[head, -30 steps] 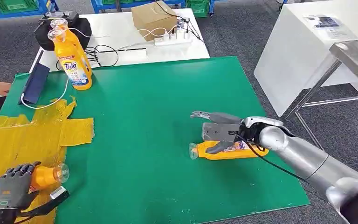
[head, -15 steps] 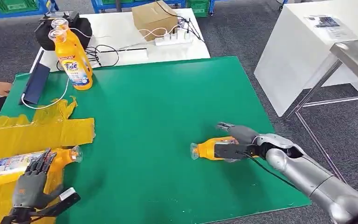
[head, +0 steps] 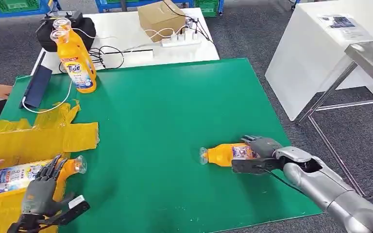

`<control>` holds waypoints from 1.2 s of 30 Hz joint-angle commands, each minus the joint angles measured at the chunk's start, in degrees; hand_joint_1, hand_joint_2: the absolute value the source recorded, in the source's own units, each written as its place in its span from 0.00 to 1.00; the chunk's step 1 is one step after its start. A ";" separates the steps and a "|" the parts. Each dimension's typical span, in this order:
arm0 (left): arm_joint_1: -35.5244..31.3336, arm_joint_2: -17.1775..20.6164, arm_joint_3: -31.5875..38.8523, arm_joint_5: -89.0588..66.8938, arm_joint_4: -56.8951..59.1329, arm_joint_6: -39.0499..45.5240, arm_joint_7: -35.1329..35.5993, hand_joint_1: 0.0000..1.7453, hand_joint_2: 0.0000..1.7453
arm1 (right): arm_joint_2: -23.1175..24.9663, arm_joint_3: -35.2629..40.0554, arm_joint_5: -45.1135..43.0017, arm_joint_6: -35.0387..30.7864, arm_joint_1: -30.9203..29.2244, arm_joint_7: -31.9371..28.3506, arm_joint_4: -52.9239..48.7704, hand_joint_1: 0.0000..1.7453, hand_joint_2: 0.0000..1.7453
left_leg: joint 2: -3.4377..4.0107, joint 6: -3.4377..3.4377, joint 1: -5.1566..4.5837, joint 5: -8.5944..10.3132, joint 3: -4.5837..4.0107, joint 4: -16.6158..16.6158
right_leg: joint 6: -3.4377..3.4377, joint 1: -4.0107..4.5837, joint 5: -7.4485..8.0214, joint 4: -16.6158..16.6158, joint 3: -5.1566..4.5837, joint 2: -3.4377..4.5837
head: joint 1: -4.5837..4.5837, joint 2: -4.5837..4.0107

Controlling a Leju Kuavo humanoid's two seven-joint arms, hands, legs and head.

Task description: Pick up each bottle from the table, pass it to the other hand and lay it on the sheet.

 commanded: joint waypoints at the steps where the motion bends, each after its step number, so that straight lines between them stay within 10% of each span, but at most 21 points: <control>1: -11.05 -3.59 -4.98 6.40 11.71 -0.50 -4.23 0.00 1.00 | -11.87 2.25 -4.16 8.18 8.50 -2.17 -1.70 1.00 1.00 | -0.65 0.11 0.02 0.07 0.15 -0.09 | -0.10 0.01 -0.07 -0.14 0.32 -0.36 | 0.00 0.00; 7: -11.72 -5.45 -3.96 18.23 5.94 -4.62 -6.84 0.00 1.00 | -15.98 -0.40 -6.86 7.95 15.82 1.03 -9.02 1.00 1.00 | -0.73 0.18 0.09 -0.04 0.30 0.01 | -0.05 0.08 -0.14 -0.23 0.21 -0.47 | 0.00 0.00; 15: 5.69 -14.04 12.34 54.38 -22.84 -31.56 -1.55 0.00 1.00 | 20.28 -23.84 -21.64 -9.64 13.12 -9.12 1.03 1.00 1.00 | 1.26 0.04 0.34 -0.63 0.87 -0.13 | 0.04 0.28 0.09 -0.42 0.83 1.34 | 0.04 0.00; 16: 7.74 -16.45 15.01 65.27 -27.08 -40.24 2.15 0.00 0.00 | 25.90 -27.12 -25.25 -10.18 16.38 -8.28 -7.44 1.00 1.00 | 1.59 0.08 0.33 -0.65 1.10 -0.28 | -0.06 0.27 0.17 -0.50 0.85 1.88 | 0.02 0.00; 19: 9.09 -18.47 14.84 69.65 -31.02 -43.63 2.48 0.00 0.00 | 30.67 -28.69 -30.24 -9.05 18.37 -6.41 -15.79 1.00 1.00 | 2.03 -0.07 0.39 -0.83 1.02 -0.14 | -0.12 0.31 0.04 -0.23 0.57 2.18 | 0.00 0.00; 20: 9.21 -19.28 13.81 72.88 -32.48 -45.56 2.58 0.00 1.00 | 32.81 -28.89 -32.54 -8.01 17.94 -6.84 -17.26 1.00 1.00 | 1.95 -0.08 0.38 -0.80 0.97 -0.11 | -0.18 0.31 0.06 -0.17 0.50 2.05 | -0.02 0.00; 36: 6.24 -18.95 0.53 73.38 -35.41 -44.00 1.86 0.00 1.00 | 40.64 -9.39 -29.08 -3.77 9.78 -5.81 -7.96 1.00 1.00 | 0.91 -0.07 0.29 -0.40 0.30 -0.06 | -0.23 0.24 -0.09 0.13 -0.03 1.26 | 0.02 0.00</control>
